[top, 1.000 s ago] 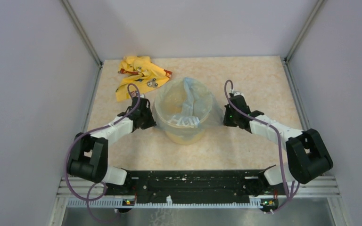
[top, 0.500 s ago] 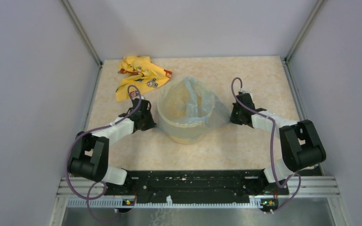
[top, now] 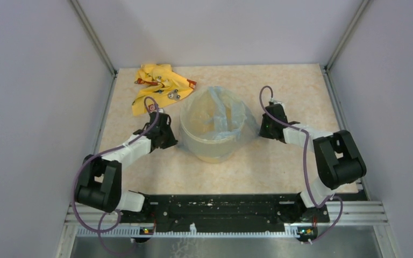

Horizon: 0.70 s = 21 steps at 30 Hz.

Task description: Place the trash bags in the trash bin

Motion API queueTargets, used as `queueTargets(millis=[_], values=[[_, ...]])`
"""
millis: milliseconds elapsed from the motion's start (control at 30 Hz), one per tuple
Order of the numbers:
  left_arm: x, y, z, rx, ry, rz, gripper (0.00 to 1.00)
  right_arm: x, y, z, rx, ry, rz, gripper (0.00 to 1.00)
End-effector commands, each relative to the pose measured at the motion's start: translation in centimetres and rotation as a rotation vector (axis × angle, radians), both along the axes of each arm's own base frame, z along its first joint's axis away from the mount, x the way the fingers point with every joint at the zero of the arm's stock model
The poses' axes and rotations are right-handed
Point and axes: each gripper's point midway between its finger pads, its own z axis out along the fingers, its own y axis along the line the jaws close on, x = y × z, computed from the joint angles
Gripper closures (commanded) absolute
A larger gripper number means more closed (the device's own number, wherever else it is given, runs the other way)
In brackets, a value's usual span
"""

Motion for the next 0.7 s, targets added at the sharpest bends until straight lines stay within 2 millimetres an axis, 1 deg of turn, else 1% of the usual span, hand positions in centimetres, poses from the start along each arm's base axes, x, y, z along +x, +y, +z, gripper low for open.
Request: queueTargets(millis=[0, 100, 167, 333, 367, 433, 533, 600, 633, 667], values=[[1.6, -0.1, 3.6, -0.010, -0.102, -0.003, 0.78, -1.1, -1.2, 1.6, -0.043, -0.010, -0.010, 0.67], [1.8, 0.1, 4.7, -0.002, -0.122, -0.007, 0.73, -1.4, -1.2, 3.8, -0.029, -0.038, -0.011, 0.51], [1.8, 0.1, 5.1, -0.001, -0.128, -0.008, 0.72, -1.6, -1.3, 5.0, -0.025, -0.051, -0.016, 0.46], [1.7, -0.2, 6.7, -0.020, -0.161, -0.030, 0.68, -2.3, -2.2, 8.2, -0.044, -0.079, -0.037, 0.41], [1.7, -0.3, 7.0, -0.021, -0.166, -0.036, 0.67, -2.4, -2.4, 9.2, -0.050, -0.090, -0.039, 0.41], [1.7, -0.3, 7.7, -0.020, -0.181, -0.044, 0.66, -2.5, -2.7, 11.4, -0.057, -0.123, -0.032, 0.41], [1.8, -0.4, 8.9, -0.026, -0.215, -0.054, 0.66, -2.6, -2.3, 15.5, -0.050, -0.178, 0.011, 0.40], [1.7, -1.0, 9.8, -0.054, -0.231, -0.084, 0.66, -2.6, -1.6, 18.5, -0.057, -0.221, 0.044, 0.40], [1.8, -1.2, 10.2, -0.064, -0.241, -0.091, 0.67, -2.8, -1.1, 19.8, -0.066, -0.230, 0.065, 0.40], [1.8, -1.4, 10.7, -0.072, -0.252, -0.101, 0.67, -2.8, -0.4, 21.3, -0.071, -0.253, 0.088, 0.40]])
